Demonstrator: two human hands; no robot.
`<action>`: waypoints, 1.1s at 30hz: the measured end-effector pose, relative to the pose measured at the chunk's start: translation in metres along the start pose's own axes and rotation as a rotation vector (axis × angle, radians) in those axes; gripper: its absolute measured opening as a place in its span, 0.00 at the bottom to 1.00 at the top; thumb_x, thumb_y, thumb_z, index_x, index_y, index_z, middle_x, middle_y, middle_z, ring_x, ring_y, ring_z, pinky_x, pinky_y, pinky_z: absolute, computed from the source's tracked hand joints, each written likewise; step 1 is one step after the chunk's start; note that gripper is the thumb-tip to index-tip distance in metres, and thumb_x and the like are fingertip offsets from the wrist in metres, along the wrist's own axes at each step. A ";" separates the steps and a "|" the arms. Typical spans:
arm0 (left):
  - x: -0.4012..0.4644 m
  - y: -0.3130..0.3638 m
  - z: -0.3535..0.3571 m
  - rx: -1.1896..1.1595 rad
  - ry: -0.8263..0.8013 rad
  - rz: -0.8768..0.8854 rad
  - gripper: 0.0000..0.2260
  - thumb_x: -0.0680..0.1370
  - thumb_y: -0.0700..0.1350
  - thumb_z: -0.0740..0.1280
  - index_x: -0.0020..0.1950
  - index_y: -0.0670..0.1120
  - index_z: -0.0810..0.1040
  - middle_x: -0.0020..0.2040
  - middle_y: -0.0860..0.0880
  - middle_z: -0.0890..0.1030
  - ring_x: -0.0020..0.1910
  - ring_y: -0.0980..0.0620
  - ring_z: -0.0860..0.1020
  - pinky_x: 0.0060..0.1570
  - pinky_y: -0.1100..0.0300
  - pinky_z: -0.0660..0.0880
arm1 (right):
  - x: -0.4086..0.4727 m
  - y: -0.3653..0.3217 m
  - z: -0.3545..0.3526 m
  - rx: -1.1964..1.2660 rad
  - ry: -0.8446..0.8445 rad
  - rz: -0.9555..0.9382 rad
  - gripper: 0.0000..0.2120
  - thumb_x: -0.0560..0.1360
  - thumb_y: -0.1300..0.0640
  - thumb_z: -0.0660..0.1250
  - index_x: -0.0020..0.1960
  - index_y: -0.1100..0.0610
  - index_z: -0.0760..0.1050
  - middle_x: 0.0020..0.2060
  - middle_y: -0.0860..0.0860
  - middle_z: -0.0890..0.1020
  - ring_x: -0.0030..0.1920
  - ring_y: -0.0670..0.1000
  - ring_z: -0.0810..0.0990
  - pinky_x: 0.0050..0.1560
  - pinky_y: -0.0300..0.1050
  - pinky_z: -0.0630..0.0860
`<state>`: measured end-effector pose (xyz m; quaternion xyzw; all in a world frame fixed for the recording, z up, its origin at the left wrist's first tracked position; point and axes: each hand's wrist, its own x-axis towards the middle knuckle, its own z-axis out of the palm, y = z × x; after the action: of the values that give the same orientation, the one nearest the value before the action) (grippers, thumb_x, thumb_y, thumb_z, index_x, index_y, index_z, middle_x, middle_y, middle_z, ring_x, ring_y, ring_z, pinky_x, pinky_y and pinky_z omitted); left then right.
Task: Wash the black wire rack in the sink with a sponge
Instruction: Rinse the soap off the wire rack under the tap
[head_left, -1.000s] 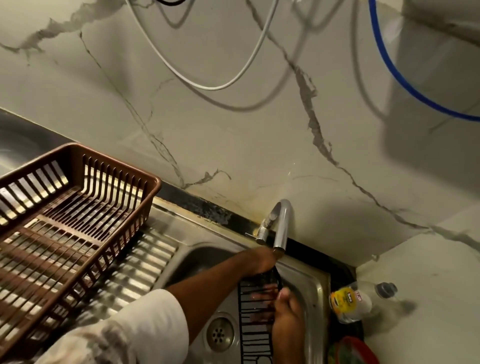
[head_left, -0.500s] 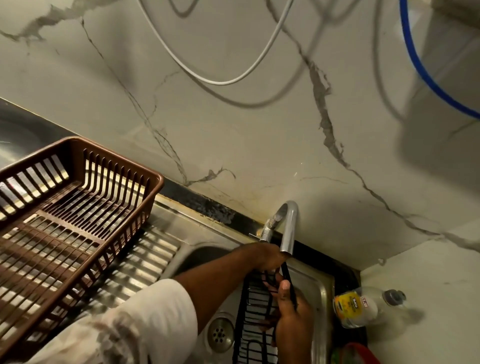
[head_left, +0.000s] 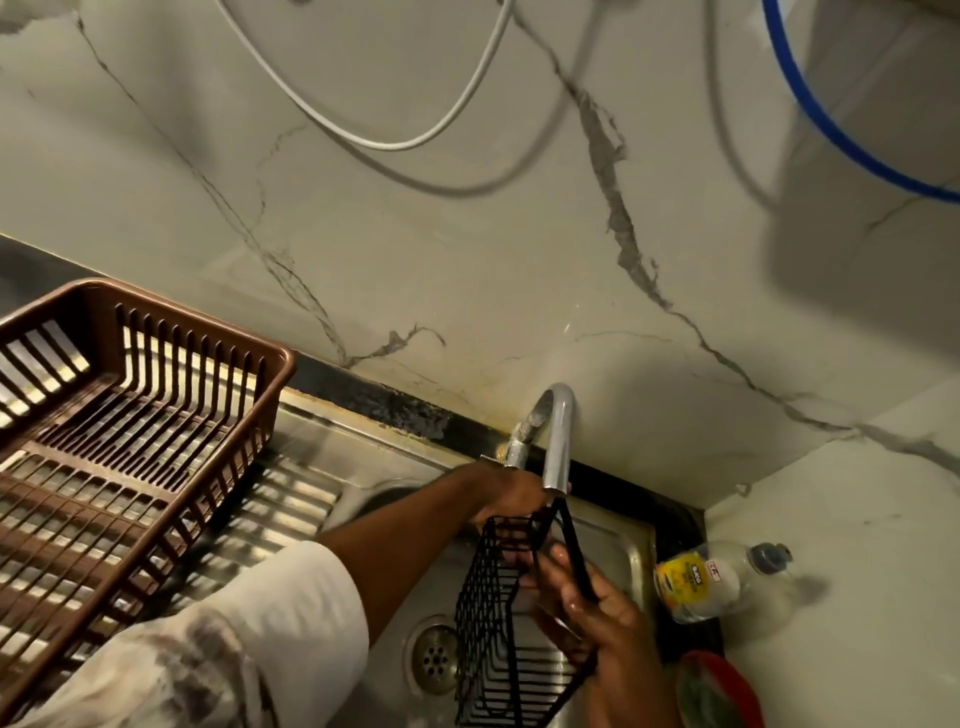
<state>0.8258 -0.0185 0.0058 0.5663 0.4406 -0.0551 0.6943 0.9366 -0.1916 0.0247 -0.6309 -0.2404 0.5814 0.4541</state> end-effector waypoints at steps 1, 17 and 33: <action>0.002 -0.002 0.005 0.038 -0.023 -0.018 0.23 0.84 0.62 0.57 0.67 0.45 0.73 0.49 0.45 0.82 0.45 0.49 0.81 0.45 0.55 0.80 | 0.002 -0.004 -0.002 0.023 -0.055 0.080 0.21 0.70 0.73 0.65 0.62 0.63 0.77 0.54 0.60 0.86 0.49 0.60 0.86 0.48 0.52 0.81; 0.032 -0.028 0.010 0.156 0.038 0.078 0.28 0.82 0.65 0.54 0.72 0.48 0.74 0.71 0.44 0.76 0.69 0.47 0.74 0.73 0.47 0.66 | 0.010 -0.012 0.023 -0.412 0.398 -0.247 0.23 0.81 0.43 0.58 0.39 0.59 0.79 0.26 0.57 0.80 0.24 0.54 0.78 0.24 0.45 0.76; 0.020 -0.005 0.011 0.062 -0.078 0.081 0.28 0.85 0.63 0.50 0.39 0.45 0.76 0.39 0.47 0.79 0.42 0.53 0.78 0.50 0.63 0.74 | 0.065 -0.007 0.028 -0.594 0.436 -0.147 0.26 0.82 0.40 0.54 0.38 0.55 0.80 0.23 0.52 0.80 0.26 0.55 0.82 0.35 0.58 0.83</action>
<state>0.8410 -0.0209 -0.0121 0.6024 0.3882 -0.0627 0.6947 0.9247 -0.1260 0.0000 -0.8250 -0.3410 0.3043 0.3325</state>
